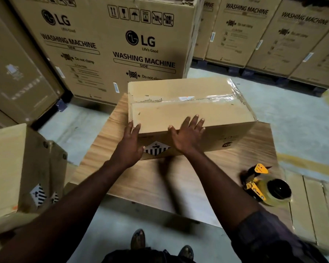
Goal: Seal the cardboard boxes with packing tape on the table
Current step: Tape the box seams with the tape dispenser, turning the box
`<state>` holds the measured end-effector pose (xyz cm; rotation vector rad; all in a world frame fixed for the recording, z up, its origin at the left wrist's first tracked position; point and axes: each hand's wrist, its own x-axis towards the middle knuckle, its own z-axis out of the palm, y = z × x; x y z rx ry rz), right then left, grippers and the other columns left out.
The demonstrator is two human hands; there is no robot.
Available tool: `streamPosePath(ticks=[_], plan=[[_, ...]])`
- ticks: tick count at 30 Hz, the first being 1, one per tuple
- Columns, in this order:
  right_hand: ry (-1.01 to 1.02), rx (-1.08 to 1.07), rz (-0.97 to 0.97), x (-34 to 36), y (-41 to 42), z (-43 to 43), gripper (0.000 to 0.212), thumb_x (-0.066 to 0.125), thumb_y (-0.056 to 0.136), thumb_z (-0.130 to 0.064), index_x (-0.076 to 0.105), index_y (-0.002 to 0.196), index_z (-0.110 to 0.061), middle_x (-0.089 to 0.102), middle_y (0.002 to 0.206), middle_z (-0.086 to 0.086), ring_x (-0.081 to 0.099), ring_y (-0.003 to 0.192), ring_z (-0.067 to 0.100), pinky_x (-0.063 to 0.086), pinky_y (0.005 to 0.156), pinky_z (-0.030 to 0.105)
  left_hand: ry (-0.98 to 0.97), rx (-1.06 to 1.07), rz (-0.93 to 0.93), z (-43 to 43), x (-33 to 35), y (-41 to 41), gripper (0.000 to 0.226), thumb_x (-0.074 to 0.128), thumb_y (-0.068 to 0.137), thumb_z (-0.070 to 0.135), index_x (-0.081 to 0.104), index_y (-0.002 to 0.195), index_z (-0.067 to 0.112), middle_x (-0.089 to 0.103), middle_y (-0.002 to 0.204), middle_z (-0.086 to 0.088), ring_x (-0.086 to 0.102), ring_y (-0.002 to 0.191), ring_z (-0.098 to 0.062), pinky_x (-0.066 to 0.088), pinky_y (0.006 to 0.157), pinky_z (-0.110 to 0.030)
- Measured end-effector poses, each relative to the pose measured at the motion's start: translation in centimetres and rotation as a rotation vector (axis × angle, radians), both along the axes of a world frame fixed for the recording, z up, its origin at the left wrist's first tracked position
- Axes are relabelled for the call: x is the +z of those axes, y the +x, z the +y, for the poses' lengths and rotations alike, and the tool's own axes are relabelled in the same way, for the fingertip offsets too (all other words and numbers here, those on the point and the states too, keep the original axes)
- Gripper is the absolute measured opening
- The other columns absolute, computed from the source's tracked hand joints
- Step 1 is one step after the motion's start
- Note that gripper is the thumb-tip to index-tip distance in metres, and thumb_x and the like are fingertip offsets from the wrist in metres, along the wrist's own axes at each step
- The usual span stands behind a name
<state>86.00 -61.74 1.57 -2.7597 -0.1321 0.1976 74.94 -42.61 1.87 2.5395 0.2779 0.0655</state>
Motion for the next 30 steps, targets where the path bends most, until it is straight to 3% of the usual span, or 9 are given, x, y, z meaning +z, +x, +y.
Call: streamPosePath(ticks=[9, 12, 14, 16, 18, 21, 24, 26, 30], plan=[[0.000, 0.030, 0.005, 1.0, 4.5, -7.5, 0.070, 0.039, 0.100, -0.060, 0.030, 0.155, -0.017, 0.006, 0.169, 0.016, -0.004, 0.154, 0.042, 0.005, 0.121, 0.063, -0.006, -0.270, 0.134, -11.9, 2.9, -6.4, 0.078, 0.061, 0.096, 0.032, 0.019, 0.159, 0.013, 0.000, 0.167, -0.014, 0.030, 0.148, -0.029, 0.027, 0.112, -0.023], [-0.089, -0.063, 0.001, 1.0, 3.0, -6.2, 0.071, 0.032, 0.102, -0.052, 0.018, 0.160, -0.012, 0.000, 0.169, 0.014, -0.005, 0.155, 0.039, 0.000, 0.121, 0.064, -0.019, -0.306, 0.131, -12.0, 4.6, -5.5, 0.060, 0.060, 0.097, 0.031, 0.041, 0.152, 0.015, 0.036, 0.159, -0.015, 0.046, 0.138, -0.028, 0.031, 0.113, -0.026], [-0.070, -0.039, 0.023, 1.0, 0.5, -3.5, 0.075, 0.029, 0.103, -0.050, 0.010, 0.161, -0.008, -0.005, 0.169, 0.013, -0.011, 0.154, 0.038, -0.005, 0.120, 0.064, -0.031, -0.261, 0.090, -10.7, 5.3, -4.1, 0.041, 0.061, 0.095, 0.030, 0.062, 0.135, 0.021, 0.065, 0.132, -0.012, 0.061, 0.121, -0.028, 0.049, 0.099, -0.034], [-0.056, 0.086, 0.034, 0.8, -2.6, -0.6, 0.076, 0.027, 0.104, -0.051, 0.005, 0.161, -0.006, -0.009, 0.169, 0.013, -0.014, 0.154, 0.037, -0.008, 0.120, 0.063, 0.001, -0.169, 0.064, -8.6, 5.7, -2.6, 0.021, 0.060, 0.094, 0.027, 0.073, 0.111, 0.023, 0.074, 0.106, -0.007, 0.068, 0.102, -0.027, 0.051, 0.078, -0.033], [-0.082, 0.201, 0.001, 0.7, -5.3, 0.9, 0.076, 0.021, 0.105, -0.054, 0.004, 0.160, -0.005, -0.009, 0.169, 0.014, -0.013, 0.154, 0.036, -0.008, 0.120, 0.062, 0.002, -0.067, 0.059, -6.3, 5.7, -0.8, 0.017, 0.058, 0.091, 0.027, 0.072, 0.099, 0.020, 0.074, 0.100, -0.005, 0.067, 0.096, -0.026, 0.048, 0.073, -0.031], [-0.141, 0.255, -0.090, 0.3, -6.9, 1.1, 0.081, 0.020, 0.103, -0.059, 0.008, 0.160, -0.003, -0.001, 0.169, 0.017, -0.005, 0.155, 0.037, -0.001, 0.121, 0.062, -0.062, -0.058, -0.030, -2.6, 5.0, 2.0, 0.041, 0.054, 0.079, 0.021, 0.068, 0.117, 0.016, 0.067, 0.123, -0.009, 0.065, 0.113, -0.023, 0.049, 0.093, -0.031], [-0.197, 0.301, -0.113, 0.0, -6.7, 0.8, 0.090, 0.027, 0.099, -0.066, 0.011, 0.159, -0.001, 0.004, 0.168, 0.020, 0.000, 0.155, 0.039, 0.003, 0.121, 0.063, 0.067, -0.140, 0.085, -0.4, 2.6, 3.5, 0.057, 0.051, 0.094, 0.027, 0.044, 0.149, 0.012, 0.036, 0.159, -0.012, 0.031, 0.148, -0.030, 0.028, 0.118, -0.041], [-0.235, 0.349, -0.107, 0.0, -6.4, 0.4, 0.094, 0.029, 0.098, -0.069, 0.010, 0.159, 0.000, 0.003, 0.167, 0.022, 0.000, 0.155, 0.040, 0.004, 0.121, 0.064, 0.126, -0.150, 0.064, -0.2, 1.0, 3.3, 0.064, 0.037, 0.097, 0.046, 0.035, 0.154, 0.018, 0.028, 0.164, -0.006, 0.019, 0.152, -0.029, 0.024, 0.121, -0.046], [-0.220, 0.426, -0.130, -0.2, -5.8, -2.0, 0.092, 0.027, 0.099, -0.068, 0.010, 0.159, -0.001, 0.004, 0.168, 0.020, 0.000, 0.155, 0.037, 0.003, 0.122, 0.062, 0.237, -0.114, 0.000, -2.3, 0.1, 2.4, 0.075, 0.022, 0.095, 0.061, 0.035, 0.155, 0.018, 0.030, 0.163, -0.005, 0.023, 0.151, -0.031, 0.029, 0.117, -0.051]])
